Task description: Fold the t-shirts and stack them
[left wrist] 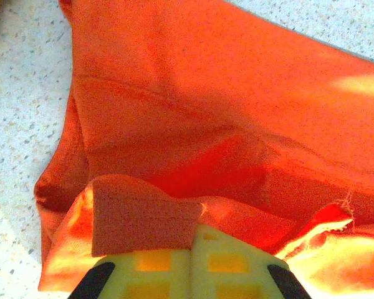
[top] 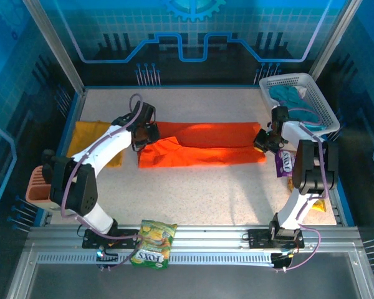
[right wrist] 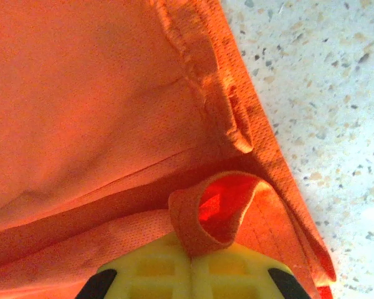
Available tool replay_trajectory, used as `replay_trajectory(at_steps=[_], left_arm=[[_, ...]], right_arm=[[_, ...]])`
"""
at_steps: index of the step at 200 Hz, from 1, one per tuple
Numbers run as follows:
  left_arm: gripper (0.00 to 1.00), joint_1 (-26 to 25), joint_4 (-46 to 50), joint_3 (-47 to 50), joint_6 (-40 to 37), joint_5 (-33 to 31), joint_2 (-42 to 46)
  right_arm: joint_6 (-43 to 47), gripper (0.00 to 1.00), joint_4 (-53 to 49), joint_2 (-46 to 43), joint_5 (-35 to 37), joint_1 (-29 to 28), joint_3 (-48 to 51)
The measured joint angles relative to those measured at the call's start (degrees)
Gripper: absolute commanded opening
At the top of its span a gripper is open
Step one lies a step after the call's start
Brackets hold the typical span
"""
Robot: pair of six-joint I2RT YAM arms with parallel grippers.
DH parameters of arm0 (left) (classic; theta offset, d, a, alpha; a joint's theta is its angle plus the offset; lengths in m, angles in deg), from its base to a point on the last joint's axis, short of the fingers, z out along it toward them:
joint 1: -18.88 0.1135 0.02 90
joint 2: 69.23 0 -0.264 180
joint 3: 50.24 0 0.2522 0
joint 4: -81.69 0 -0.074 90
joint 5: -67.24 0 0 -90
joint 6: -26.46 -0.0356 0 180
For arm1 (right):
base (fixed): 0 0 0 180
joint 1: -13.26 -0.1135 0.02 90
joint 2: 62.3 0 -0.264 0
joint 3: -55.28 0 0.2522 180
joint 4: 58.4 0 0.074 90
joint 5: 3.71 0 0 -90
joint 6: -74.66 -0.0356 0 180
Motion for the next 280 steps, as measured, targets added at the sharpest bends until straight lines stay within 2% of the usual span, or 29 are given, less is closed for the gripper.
replay_trajectory(at_steps=[60, 106, 118, 129, 152, 181, 198, 203, 208, 230, 237, 254, 265, 280], left_arm=[[0.0, 0.0, 0.87, -5.55, -1.46, -1.64, -4.37], [0.04, 0.15, 2.67, -9.51, -2.89, -3.54, -8.72], [0.06, 0.39, 3.28, -10.21, -3.41, -3.72, -9.66], [0.08, 0.66, 3.41, -10.71, -3.61, -4.07, -10.56], [0.08, 1.16, 3.61, -11.23, -3.65, -4.46, -11.89], [0.08, 1.66, 3.76, -12.04, -3.65, -4.46, -13.0], [0.08, 1.81, 4.02, -12.46, -3.8, -4.48, -13.27], [0.08, 1.84, 4.04, -12.79, -3.85, -4.48, -13.49], [0.08, 1.84, 4.0, -13.18, -3.87, -4.48, -13.73], [0.09, 1.86, 4.04, -14.67, -4.04, -4.5, -14.82], [0.09, 1.86, 4.02, -15.13, -4.09, -4.5, -15.26], [0.11, 1.99, 4.39, -16.57, -4.5, -4.5, -16.48], [0.14, 2.21, 4.79, -17.77, -4.92, -4.48, -17.59], [0.27, 2.78, 4.59, -18.99, -5.22, -4.59, -19.26]], right_arm=[[-0.55, 0.07, 1.16, 2.36, 0.22, -0.17, -1.22], [-0.92, 0.1, 1.2, 2.78, 0.42, -0.17, -1.9], [-1.07, 0.18, 1.14, 2.93, 0.44, -0.17, -2.1], [-1.44, 0.31, 1.22, 3.13, 0.39, -0.17, -2.34], [-1.36, 0.42, 1.33, 3.19, 0.35, -0.17, -2.34], [-1.38, 0.71, 2.43, 3.1, -0.92, -0.17, -2.25], [-1.07, 0.78, 3.52, 2.29, -1.84, -0.17, -1.27], [-1.2, 0.86, 3.72, 1.81, -1.97, -0.17, -0.79], [-1.25, 0.89, 3.8, 1.4, -2.01, -0.17, -0.37], [-0.7, 0.94, 4.2, -1.09, -2.21, -0.17, 0.66], [-0.61, 1.0, 4.57, -1.92, -2.23, -0.17, 0.83], [-0.2, 1.0, 5.29, -3.65, -2.23, -0.24, 0.98], [-0.17, 1.0, 5.73, -4.46, -2.25, -0.28, 1.18], [0.07, 1.0, 6.08, -5.05, -2.6, -0.35, 1.55]])
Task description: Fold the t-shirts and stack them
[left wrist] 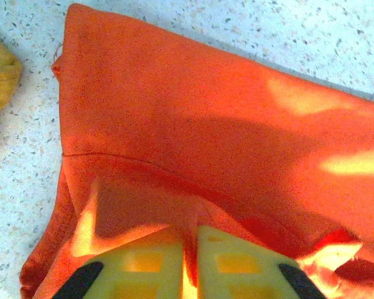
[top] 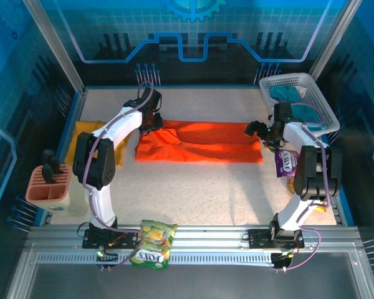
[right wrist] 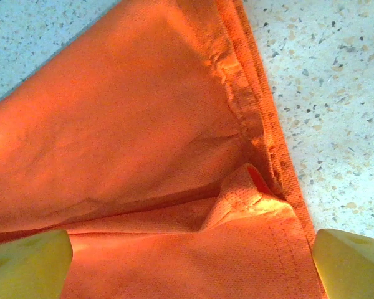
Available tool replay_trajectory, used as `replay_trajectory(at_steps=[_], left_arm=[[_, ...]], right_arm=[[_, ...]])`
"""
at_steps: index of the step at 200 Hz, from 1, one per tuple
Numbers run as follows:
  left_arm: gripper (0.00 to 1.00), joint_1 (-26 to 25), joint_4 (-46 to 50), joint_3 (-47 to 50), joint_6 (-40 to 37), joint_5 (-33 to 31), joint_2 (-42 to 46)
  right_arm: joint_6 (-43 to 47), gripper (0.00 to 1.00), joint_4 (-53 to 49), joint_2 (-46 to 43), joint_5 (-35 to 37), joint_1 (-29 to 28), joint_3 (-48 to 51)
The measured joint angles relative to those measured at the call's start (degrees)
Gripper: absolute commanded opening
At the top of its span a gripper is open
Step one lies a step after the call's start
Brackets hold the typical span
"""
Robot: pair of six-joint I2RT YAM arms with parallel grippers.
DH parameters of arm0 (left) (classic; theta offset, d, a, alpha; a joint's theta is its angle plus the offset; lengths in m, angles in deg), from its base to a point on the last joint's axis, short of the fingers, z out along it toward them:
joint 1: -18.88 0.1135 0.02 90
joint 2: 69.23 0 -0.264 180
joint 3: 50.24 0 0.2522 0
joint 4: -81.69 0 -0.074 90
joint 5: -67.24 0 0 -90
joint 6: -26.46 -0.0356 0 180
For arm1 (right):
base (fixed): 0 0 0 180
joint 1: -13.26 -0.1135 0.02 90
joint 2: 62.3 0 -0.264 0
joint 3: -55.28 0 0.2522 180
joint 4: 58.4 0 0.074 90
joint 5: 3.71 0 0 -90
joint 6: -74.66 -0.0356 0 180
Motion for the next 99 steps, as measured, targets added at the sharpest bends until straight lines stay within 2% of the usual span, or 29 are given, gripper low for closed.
replay_trajectory(at_steps=[14, 29, 37, 54, 73, 99], left_arm=[[0.32, 1.29, -0.2, -0.37, -0.35, 0.31, -1.62], [0.58, 3.3, -0.2, -0.37, -0.55, 1.03, -3.04], [0.64, 4.35, -0.2, -0.37, -0.48, 1.25, -3.58], [0.71, 6.19, -0.15, -0.35, -0.11, 1.25, -3.78], [0.72, 6.71, -0.94, 0.79, -0.07, 1.49, -2.08], [0.72, 5.22, -2.05, 5.88, 1.6, 3.8, 4.52]], right_arm=[[0.42, 1.0, 0.35, -0.37, -0.44, -0.2, 0.68], [0.87, 1.0, 0.5, -1.07, -0.48, -0.76, 1.64], [1.09, 1.0, 0.55, -1.55, -0.44, -1.18, 2.12], [1.68, 1.0, 0.55, -2.67, -0.5, -1.88, 2.75], [2.29, 1.0, 0.63, -3.65, -0.92, -2.27, 2.78], [2.97, 1.0, 1.25, -3.89, -2.12, -3.37, 2.78]])
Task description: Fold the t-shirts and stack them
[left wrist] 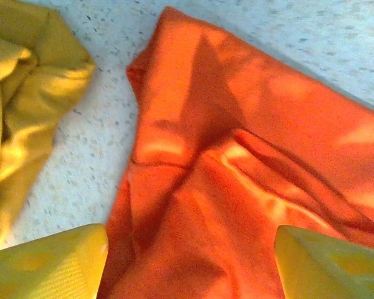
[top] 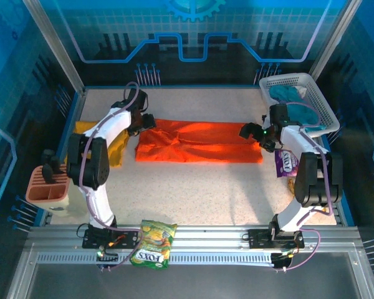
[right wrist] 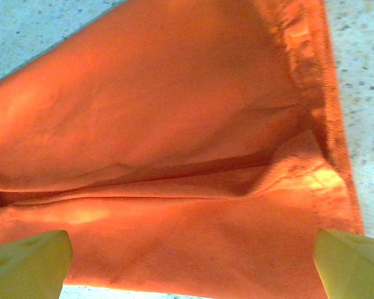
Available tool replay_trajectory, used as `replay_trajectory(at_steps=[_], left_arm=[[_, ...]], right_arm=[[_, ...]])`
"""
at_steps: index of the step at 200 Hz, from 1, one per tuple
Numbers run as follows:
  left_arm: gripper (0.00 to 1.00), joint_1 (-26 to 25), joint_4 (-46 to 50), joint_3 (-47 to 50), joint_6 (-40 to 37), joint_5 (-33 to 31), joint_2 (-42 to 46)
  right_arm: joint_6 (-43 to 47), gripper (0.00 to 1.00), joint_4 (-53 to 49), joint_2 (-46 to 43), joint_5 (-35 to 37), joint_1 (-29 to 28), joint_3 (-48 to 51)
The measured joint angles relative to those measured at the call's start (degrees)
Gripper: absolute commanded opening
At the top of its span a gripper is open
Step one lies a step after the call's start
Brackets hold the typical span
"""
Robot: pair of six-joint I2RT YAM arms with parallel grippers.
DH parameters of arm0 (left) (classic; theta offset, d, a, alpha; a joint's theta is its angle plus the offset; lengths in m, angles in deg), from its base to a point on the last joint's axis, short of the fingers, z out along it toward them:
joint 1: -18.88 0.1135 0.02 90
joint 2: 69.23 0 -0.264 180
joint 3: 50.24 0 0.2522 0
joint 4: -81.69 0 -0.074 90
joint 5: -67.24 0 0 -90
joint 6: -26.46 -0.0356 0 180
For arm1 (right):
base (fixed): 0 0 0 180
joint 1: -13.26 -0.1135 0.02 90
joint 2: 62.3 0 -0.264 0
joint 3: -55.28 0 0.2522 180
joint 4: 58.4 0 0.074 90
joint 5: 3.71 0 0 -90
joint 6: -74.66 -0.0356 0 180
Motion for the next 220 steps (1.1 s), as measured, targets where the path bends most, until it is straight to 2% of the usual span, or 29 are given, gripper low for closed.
replay_trajectory(at_steps=[30, 55, 90, 118, 167, 220], left_arm=[[0.71, -4.74, -4.37, 5.09, 4.15, 4.02, 6.54], [0.7, -7.3, -8.98, 10.05, 7.06, 7.08, 6.88], [0.7, -5.55, -12.02, 17.66, 8.48, 7.56, 5.01], [0.69, -2.6, -13.53, 19.82, 8.68, 7.85, 3.04], [0.69, -0.22, -13.29, 18.27, 5.88, 7.48, 2.97], [0.69, -0.13, -8.66, 13.03, 4.09, 6.97, 4.66]], right_arm=[[-0.24, 1.0, 1.42, 0.5, -1.81, -2.08, 0.0], [-1.57, 1.0, 2.97, 2.99, -3.56, -2.12, 0.35], [-2.64, 1.0, 4.52, 6.34, -4.92, -1.2, 3.32], [-3.52, 1.0, 7.1, 6.45, -7.39, 1.11, 5.51], [-3.96, 1.0, 9.92, 5.38, -11.17, 3.3, 7.74], [-3.02, 1.0, 2.49, 4.61, -6.49, 2.95, 3.43]])
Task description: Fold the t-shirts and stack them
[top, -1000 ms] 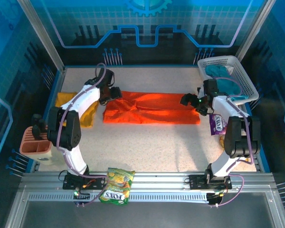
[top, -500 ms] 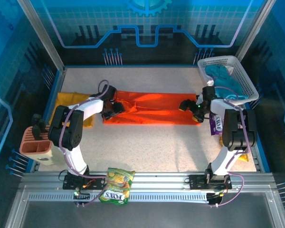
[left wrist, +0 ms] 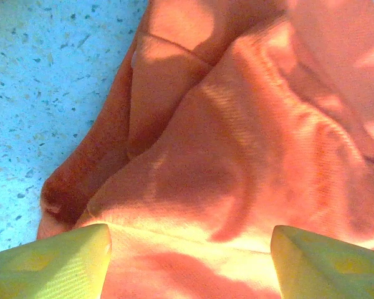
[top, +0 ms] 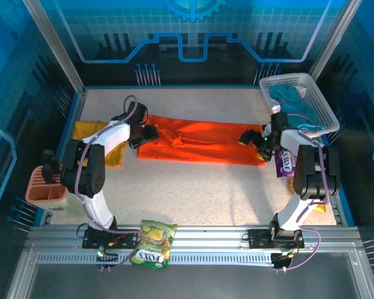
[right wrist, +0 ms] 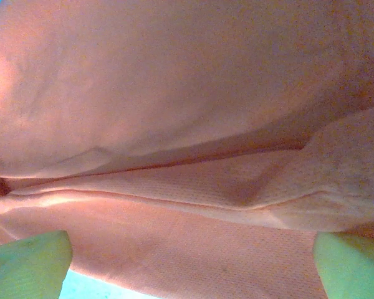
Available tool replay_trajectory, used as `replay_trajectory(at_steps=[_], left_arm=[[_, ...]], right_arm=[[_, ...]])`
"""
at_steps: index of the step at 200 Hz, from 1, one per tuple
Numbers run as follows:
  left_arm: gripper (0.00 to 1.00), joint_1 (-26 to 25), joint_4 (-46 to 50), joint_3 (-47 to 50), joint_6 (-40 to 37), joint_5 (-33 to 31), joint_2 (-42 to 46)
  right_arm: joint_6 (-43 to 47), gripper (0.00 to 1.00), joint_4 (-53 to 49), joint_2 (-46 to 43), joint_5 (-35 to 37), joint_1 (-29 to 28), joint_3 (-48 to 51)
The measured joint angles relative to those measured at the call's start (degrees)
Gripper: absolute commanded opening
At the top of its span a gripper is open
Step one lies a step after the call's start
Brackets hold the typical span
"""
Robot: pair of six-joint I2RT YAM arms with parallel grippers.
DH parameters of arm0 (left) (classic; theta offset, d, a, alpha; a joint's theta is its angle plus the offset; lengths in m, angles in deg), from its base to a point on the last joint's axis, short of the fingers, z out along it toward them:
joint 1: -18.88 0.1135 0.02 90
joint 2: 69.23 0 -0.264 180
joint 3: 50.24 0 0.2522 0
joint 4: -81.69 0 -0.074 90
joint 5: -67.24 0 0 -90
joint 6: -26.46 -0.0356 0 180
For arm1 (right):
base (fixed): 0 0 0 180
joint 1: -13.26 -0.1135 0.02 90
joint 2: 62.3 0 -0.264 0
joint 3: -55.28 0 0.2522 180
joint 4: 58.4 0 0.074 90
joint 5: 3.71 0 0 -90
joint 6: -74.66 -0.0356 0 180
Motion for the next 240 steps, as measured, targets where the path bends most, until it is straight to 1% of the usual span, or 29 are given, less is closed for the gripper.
replay_trajectory(at_steps=[40, 61, 87, 124, 152, 204, 240], left_arm=[[0.69, -1.07, 1.92, -4.22, -0.87, 0.42, 1.29], [0.71, -2.49, 2.16, -5.51, -1.25, 1.49, -0.04], [0.74, -4.46, 1.9, -5.55, -1.4, 2.95, -3.37], [0.75, -5.53, 2.4, -5.9, -1.25, 3.82, -8.07], [0.75, -5.53, 4.66, -9.64, -1.31, 3.76, -12.2], [0.75, -5.09, 10.47, -23.67, -2.86, 3.39, -20.87], [0.74, -4.55, 15.04, -34.86, -3.48, 4.72, -27.93]], right_arm=[[2.6, 1.0, -5.66, 1.66, 8.26, -3.39, -13.03], [3.93, 1.0, -6.93, 5.79, 11.52, -4.48, -19.19], [5.03, 1.0, -8.35, 12.04, 13.92, -5.14, -23.1], [5.86, 1.0, -11.43, 18.43, 16.55, -6.38, -25.42], [5.84, 1.0, -12.22, 18.99, 17.51, -6.84, -25.79], [6.03, 1.0, -15.85, 19.02, 19.43, -8.61, -25.77], [6.03, 1.0, -17.22, 16.81, 20.46, -12.96, -22.47]])
